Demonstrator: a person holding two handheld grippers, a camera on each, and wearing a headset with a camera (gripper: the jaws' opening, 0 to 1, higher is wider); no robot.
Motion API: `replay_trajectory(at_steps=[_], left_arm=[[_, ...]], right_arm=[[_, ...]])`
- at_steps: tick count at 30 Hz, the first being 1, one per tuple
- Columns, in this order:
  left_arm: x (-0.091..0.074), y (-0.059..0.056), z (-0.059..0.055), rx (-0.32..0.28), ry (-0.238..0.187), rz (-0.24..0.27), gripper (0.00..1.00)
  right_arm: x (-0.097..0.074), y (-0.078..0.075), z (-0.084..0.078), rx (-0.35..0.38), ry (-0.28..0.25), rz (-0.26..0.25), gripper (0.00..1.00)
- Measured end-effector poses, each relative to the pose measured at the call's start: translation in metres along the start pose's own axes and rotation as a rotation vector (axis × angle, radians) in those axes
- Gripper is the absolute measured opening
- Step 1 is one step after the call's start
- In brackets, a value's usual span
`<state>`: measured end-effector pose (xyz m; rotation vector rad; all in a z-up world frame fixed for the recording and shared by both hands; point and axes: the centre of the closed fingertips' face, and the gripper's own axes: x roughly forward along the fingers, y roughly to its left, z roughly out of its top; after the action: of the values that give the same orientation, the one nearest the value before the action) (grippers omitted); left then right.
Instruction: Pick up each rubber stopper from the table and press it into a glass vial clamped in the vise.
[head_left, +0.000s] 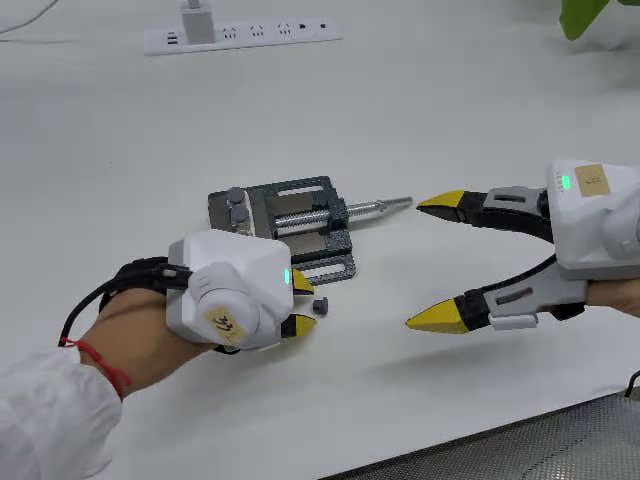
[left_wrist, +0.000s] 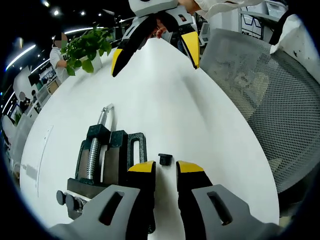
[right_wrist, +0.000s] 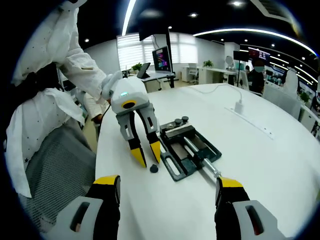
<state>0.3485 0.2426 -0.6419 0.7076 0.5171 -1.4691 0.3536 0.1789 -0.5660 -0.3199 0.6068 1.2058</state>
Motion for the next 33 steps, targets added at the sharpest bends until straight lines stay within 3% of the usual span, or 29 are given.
replay_trajectory(at_steps=[10,33], left_arm=[[0.0066,-0.0014,-0.0016,0.013,0.019,-0.008,0.07],[0.0064,-0.0001,-0.0013,0.008,0.024,0.007,0.05]], right_arm=[[-0.0025,-0.002,-0.0003,0.009,-0.005,-0.008,0.74],[0.0001,-0.0016,0.0046,0.012,-0.011,-0.007,0.72]])
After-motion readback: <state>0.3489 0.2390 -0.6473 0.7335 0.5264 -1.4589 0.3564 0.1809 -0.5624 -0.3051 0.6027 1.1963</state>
